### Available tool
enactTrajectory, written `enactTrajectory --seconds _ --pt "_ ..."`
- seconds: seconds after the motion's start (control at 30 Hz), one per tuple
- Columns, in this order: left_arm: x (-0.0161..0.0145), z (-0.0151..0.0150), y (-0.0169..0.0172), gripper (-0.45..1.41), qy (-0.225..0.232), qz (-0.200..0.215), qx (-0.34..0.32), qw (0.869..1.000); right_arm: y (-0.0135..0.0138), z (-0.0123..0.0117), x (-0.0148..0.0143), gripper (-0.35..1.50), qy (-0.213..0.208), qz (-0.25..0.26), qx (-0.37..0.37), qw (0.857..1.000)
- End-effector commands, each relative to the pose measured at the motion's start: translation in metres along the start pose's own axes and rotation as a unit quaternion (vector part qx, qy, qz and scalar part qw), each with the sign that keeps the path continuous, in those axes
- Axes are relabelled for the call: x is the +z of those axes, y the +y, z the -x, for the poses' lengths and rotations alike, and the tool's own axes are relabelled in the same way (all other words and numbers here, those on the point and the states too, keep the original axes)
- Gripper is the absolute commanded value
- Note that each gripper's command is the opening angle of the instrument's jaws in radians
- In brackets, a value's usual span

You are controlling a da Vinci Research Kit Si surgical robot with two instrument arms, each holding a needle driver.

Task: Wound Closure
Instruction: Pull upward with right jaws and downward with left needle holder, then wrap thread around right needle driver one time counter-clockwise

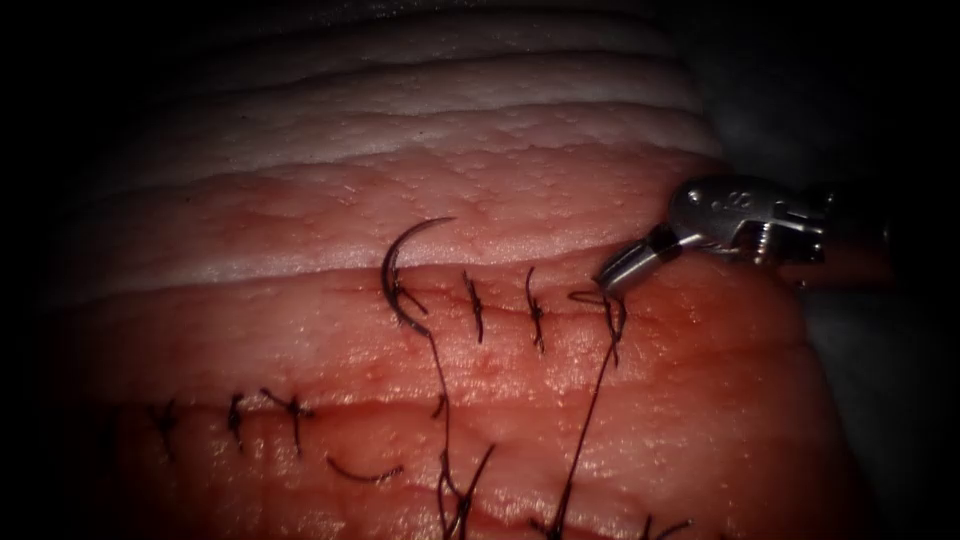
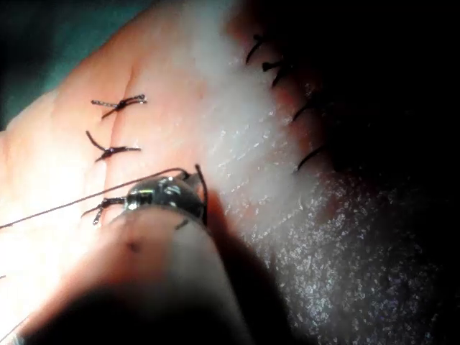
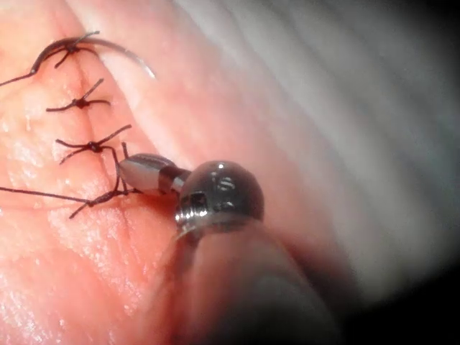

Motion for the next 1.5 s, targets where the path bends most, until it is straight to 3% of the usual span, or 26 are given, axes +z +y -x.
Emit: enactTrajectory --seconds 0.03,0.07,0.2,0.37,0.4,0.5,0.6,0.63,0.87,0.93,1.0,1.07,1.13,1.17,1.23,1.4,1.5 --pt "0.0011 0.0 0.0006 -0.45 0.003 0.024 0.011 1.0 0.001 -0.0003 0.0007 -0.35 0.002 0.017 0.007 1.0" --pt "0.0014 -0.0001 0.0014 -0.45 0.004 0.053 0.025 0.998 0.0013 -0.0003 0.0006 -0.35 0.003 0.03 0.013 0.999" --pt "0.0017 0.0 0.0028 -0.45 0.005 0.097 0.042 0.994 0.0017 -0.0003 0.0005 -0.35 0.003 0.047 0.021 0.999" --pt "0.0014 -0.0007 0.0069 -0.45 0.04 0.208 0.092 0.973 0.0023 -0.0002 0.0007 -0.35 0.007 0.096 0.049 0.994" --pt "0.0014 -0.0007 0.0069 -0.45 0.04 0.208 0.092 0.973 0.0023 -0.0002 0.0007 -0.35 0.007 0.096 0.049 0.994" --pt "0.0011 -0.0019 0.0093 -0.45 0.065 0.258 0.123 0.956 0.0024 -0.0003 0.0008 -0.35 0.012 0.114 0.058 0.992" --pt "0.0012 -0.0023 0.0101 -0.45 0.072 0.277 0.138 0.948 0.0024 -0.0003 0.0009 -0.35 0.013 0.12 0.064 0.991" --pt "0.0018 -0.0027 0.011 -0.45 0.082 0.302 0.148 0.938 0.0027 -0.0003 0.0008 -0.35 0.013 0.128 0.068 0.989" --pt "0.0037 -0.0026 0.0122 -0.45 0.071 0.329 0.154 0.929 0.0036 0.0 0.0005 -0.35 0.015 0.171 0.086 0.981" --pt "0.0029 -0.0028 0.0104 -0.45 0.064 0.297 0.143 0.942 0.0028 0.0001 0.0007 -0.35 0.033 0.167 0.085 0.982" --pt "0.0025 -0.0029 0.0095 -0.45 0.064 0.283 0.14 0.947 0.0025 0.0001 0.0007 -0.35 0.05 0.162 0.084 0.982" --pt "0.0005 -0.0026 0.0056 -0.45 0.058 0.214 0.129 0.967 0.0017 -0.0003 0.0002 0.32 0.107 0.149 0.071 0.98" --pt "-0.0009 -0.0021 0.0031 -0.45 0.044 0.182 0.121 0.975 0.0011 -0.0007 -0.0006 0.79 0.127 0.148 0.047 0.98" --pt "-0.0027 -0.0012 -0.0007 -0.45 0.039 0.137 0.098 0.985 0.0005 -0.0013 -0.0016 1.15 0.152 0.15 0.015 0.977" --pt "-0.0038 -0.0004 -0.0032 -0.45 0.045 0.101 0.084 0.99 0.0 -0.0019 -0.0025 1.28 0.174 0.151 0.004 0.973" --pt "-0.0055 0.0005 -0.0075 -0.45 0.055 0.048 0.078 0.994 -0.0011 -0.0028 -0.004 1.31 0.21 0.152 -0.003 0.966" --pt "-0.0071 0.0008 -0.0114 -0.45 0.069 -0.008 0.069 0.995 -0.0026 -0.0037 -0.0049 1.4 0.229 0.184 -0.017 0.956"
